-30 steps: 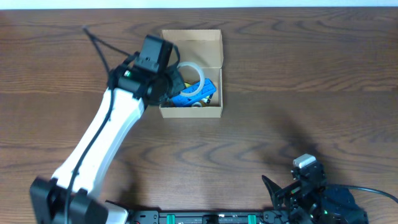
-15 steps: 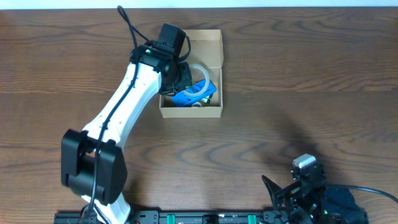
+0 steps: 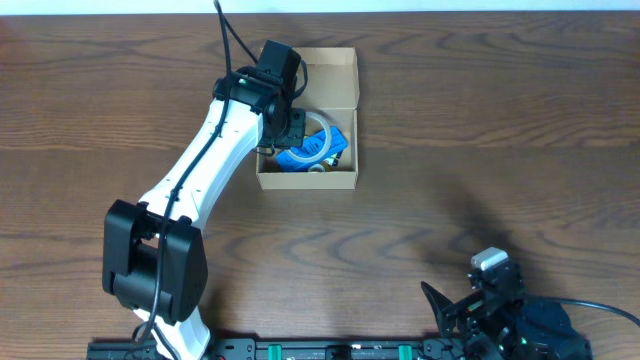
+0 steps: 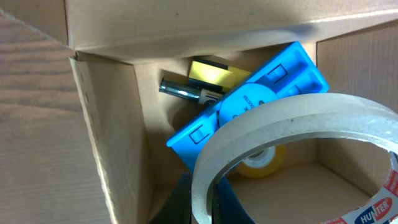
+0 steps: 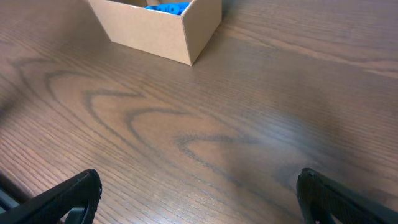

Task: Pack container
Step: 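Lift the clear tape into the box and open the left gripper, then raise both grippers to the box lid flaps on either side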

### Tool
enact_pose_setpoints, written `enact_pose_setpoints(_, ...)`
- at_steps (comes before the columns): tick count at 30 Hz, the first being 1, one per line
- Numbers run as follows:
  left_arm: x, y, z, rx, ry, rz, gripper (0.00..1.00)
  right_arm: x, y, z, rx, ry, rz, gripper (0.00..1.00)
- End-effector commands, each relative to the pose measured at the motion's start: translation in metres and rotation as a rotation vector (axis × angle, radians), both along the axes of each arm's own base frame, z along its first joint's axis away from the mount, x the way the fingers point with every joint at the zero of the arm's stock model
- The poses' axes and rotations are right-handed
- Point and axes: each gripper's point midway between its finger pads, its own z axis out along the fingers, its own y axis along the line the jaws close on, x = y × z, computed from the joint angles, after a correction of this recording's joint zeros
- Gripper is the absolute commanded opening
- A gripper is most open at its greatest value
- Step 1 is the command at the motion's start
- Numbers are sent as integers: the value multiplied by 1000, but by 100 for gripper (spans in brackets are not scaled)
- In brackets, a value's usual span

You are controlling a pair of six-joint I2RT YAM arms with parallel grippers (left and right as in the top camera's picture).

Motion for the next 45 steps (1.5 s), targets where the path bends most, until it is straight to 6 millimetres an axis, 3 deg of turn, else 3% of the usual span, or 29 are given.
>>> enact_pose_setpoints(1, 7, 3, 3, 37, -30, -66, 8, 1, -2, 1, 8, -3, -19, 99)
enact_pose_setpoints(13, 14, 3, -15, 91, -28, -77, 11, 3, -1, 5, 18, -19, -20, 99)
enact_pose_setpoints(16, 16, 1, -16, 88, -34, -80, 38, 4, 2, 10, 37, -35, -9, 99)
enact_pose_setpoints(19, 18, -1, -16, 84, -44, -80, 55, 5, 7, 16, 62, -53, 8, 99)
enact_pose_setpoints(22, 19, -1, -16, 83, -45, -80, 77, -1, 28, 30, 216, -20, 68, 99)
enact_pose_setpoints(26, 19, -1, -15, 82, -46, -79, 97, 8, 32, 54, 274, -110, 65, 99)
enact_pose_setpoints(30, 20, -3, -6, 71, -49, -77, 96, 15, 37, 89, 353, -226, 78, 99)
enact_pose_setpoints(34, 23, -4, 18, 66, -63, -73, 96, 24, 42, 91, 373, -203, 56, 99)
enact_pose_setpoints(39, 30, -6, 61, 52, -105, -71, 96, 50, 58, 89, 341, -101, 31, 99)
enact_pose_setpoints(45, 42, 1, 104, 30, -177, -33, 95, 100, 72, 113, 256, 10, -36, 99)
